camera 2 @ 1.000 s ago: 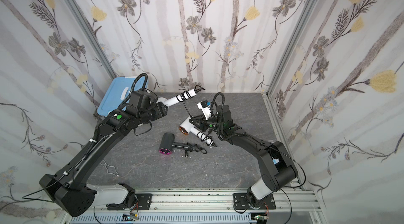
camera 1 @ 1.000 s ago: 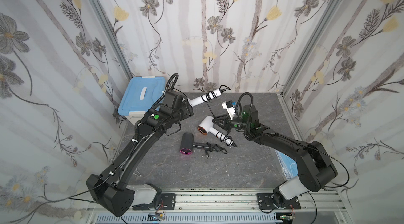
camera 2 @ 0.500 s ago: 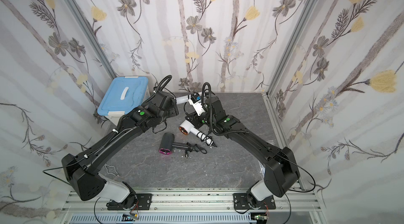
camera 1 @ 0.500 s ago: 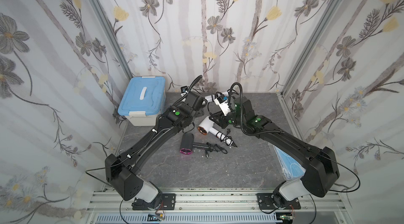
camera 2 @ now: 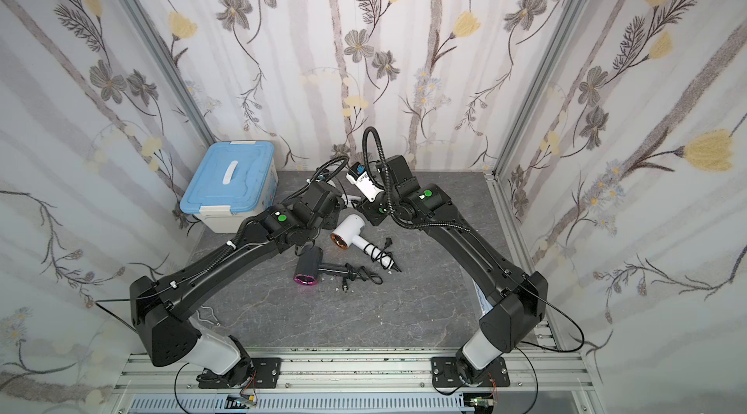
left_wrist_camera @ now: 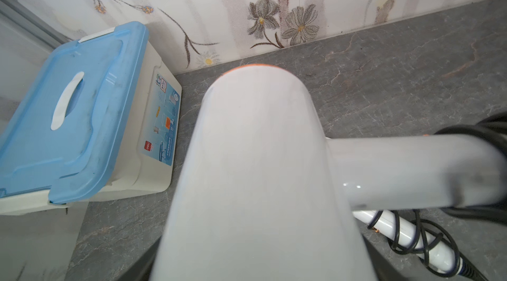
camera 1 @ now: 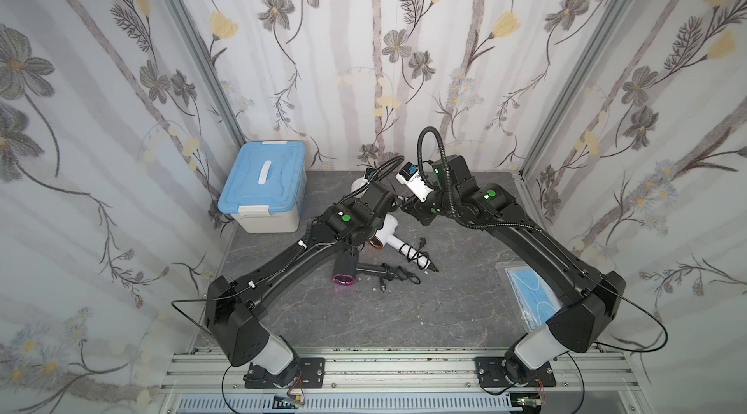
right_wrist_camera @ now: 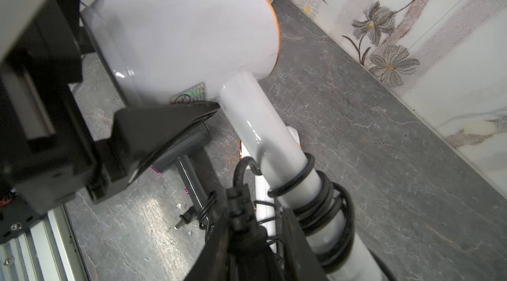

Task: Wrap the cord around the hair dryer
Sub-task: Wrap the power cord around the hair dryer, then place the hair dryer at the center of the board.

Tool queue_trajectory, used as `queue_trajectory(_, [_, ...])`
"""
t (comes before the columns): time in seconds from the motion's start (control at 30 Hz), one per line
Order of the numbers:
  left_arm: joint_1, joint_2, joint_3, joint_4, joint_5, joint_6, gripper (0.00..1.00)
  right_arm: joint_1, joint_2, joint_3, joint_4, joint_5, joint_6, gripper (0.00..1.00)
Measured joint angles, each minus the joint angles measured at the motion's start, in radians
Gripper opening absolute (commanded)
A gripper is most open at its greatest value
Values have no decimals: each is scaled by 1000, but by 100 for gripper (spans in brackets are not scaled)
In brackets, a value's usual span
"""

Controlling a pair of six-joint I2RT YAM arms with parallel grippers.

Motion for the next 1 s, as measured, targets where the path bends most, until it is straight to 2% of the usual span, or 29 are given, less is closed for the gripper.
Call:
queue_trajectory(0.1, [2, -43, -42, 23, 66, 52, 0, -48, -7, 6, -37, -40, -105, 0])
queue_trajectory(0.2, [22, -91, -79, 56, 176, 77, 0, -114, -21, 6, -67, -135, -192, 0])
queue_trajectory(0.43, [123, -216, -203, 167, 507, 66, 0, -238, -44, -6, -81, -487, -350, 0])
queue_trajectory(0.63, [193, -237, -267, 274, 774, 7, 0, -313, -42, 9, -90, -737, -457, 0])
queue_trajectory(0.83, [236, -272, -318, 372, 929, -68, 0, -344, -14, 37, -116, -904, -539, 0])
queue_trajectory(1.0, [251, -274, -378, 474, 993, -158, 0, -372, 17, 32, -139, -1001, -555, 0])
